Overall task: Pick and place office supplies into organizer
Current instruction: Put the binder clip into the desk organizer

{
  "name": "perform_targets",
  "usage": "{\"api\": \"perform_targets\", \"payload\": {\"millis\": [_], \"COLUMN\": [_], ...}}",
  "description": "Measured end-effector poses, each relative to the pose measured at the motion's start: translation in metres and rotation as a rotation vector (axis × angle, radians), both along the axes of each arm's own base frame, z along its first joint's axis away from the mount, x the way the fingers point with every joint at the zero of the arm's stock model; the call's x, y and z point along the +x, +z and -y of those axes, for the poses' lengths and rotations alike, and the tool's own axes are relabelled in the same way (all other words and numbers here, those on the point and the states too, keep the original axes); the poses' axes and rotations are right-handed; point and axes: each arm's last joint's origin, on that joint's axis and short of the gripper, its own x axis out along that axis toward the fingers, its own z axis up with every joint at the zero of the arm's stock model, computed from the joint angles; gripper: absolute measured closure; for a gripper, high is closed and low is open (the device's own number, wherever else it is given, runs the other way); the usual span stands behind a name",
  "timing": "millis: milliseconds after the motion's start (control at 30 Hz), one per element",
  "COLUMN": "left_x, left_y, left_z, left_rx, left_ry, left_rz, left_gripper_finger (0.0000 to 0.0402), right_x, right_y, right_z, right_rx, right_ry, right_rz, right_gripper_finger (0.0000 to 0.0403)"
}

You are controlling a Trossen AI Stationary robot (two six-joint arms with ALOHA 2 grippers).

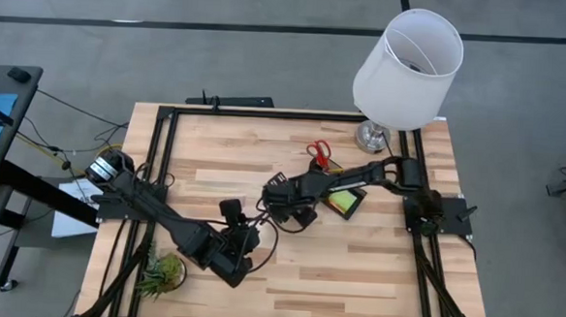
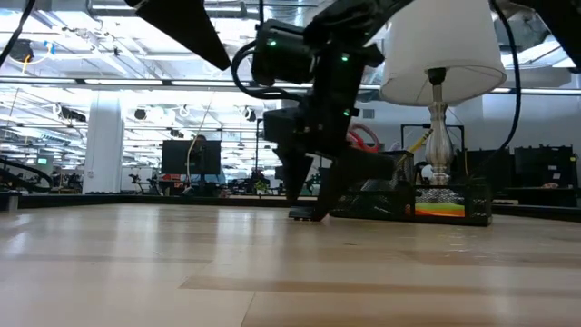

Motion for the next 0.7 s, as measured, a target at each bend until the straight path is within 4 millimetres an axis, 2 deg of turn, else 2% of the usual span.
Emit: {"api": "perform_targets", "payload": {"millis": [133, 267, 700], "left_x": [-0.003, -0.006, -0.014], "left_y": [0.0, -0.001, -0.001], "left_z": [0.003, 0.007, 0.02], "left_rx": [-0.013, -0.029, -0.087], "left_ry": [0.012, 0.017, 0.033], "left_rz": [0.006, 0.016, 0.06], "left_gripper_finger": [0.0237, 0.0237, 0.0237], "right_x": [0.01, 0.011, 0.009], "right_y": [-0.003, -0.002, -0.008], "right_z": [0.0, 0.0, 0.006], "right_rx": [-0.001, 0.004, 0.113], "right_ry": [0.082, 0.104, 0.061], "right_rz": [-0.022, -0.024, -0.053], "right_gripper_finger": [0.0155, 0.0155, 0.0155]}}
